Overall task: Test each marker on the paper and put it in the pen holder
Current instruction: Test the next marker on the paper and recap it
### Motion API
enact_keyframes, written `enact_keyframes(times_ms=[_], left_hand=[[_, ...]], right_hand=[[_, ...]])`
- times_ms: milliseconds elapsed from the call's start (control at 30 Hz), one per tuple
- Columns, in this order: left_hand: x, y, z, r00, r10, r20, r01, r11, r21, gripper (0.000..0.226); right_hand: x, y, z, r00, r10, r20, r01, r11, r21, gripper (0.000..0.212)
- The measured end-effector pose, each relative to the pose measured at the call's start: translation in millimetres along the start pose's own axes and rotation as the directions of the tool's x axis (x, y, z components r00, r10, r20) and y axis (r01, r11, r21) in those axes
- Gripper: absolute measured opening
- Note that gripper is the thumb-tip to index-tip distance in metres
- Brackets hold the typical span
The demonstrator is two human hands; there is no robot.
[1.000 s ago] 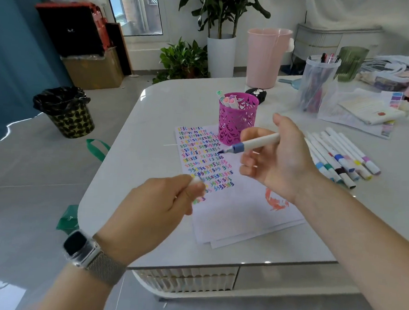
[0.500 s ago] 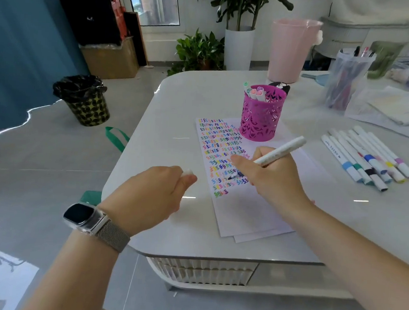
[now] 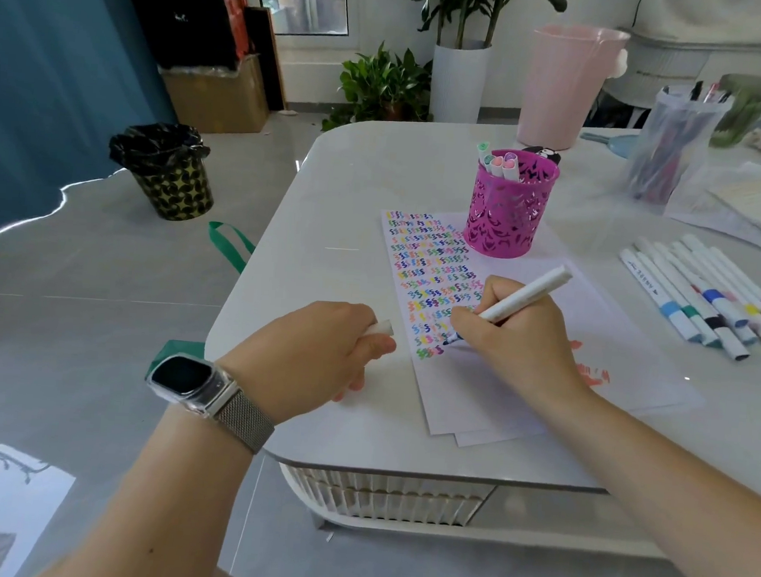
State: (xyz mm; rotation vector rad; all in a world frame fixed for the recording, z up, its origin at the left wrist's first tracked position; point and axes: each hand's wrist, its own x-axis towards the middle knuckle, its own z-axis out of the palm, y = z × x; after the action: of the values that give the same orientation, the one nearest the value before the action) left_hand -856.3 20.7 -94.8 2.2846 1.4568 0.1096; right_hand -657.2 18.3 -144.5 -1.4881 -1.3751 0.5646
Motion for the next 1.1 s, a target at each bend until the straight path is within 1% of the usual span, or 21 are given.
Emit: enact_keyframes(times_ms=[567,667,733,900,1033,1100], left_hand=[[2.0,-1.8,2.1,1.0,0.013,-0.014,-0.013,1.0,0.011,0.032],[1.6,-1.4,2.1,1.0,0.015,-0.017,-0.015,1.0,0.01,0.032],[1.4,-0.8,1.6,1.0,0.013,-0.018,-0.013,1.0,0.016,0.032],[1.7,-0.7,1.5,1.0,0.009,-0.017,-0.009,1.0,0.022,0.032],[1.7,-0.5,1.8,1.0,0.011,-0.02,-0.01,1.0,0.026,0.032],[1.6,0.0,1.8,1.0,0.015,-0.019,-0.014,0.999,0.031,0.033]], right_hand=[[-1.0,-0.5,0.9,0.999,-0.034,0.035,0.035,0.999,-0.031,0.038],[-2.1,-2.0,0.5,0.998,-0.03,0.056,0.033,0.998,-0.051,0.035],[-2.3,-3.0,0.1,0.999,-0.028,0.045,0.031,0.998,-0.063,0.034],[-1.0,-3.9,-0.4,0.998,-0.021,0.054,0.025,0.996,-0.086,0.035],[-0.3,-2.9,-0.5,0.999,-0.025,0.04,0.027,0.997,-0.066,0.036],[-0.5,-3.8,-0.2,0.998,-0.015,0.057,0.019,0.997,-0.074,0.034]])
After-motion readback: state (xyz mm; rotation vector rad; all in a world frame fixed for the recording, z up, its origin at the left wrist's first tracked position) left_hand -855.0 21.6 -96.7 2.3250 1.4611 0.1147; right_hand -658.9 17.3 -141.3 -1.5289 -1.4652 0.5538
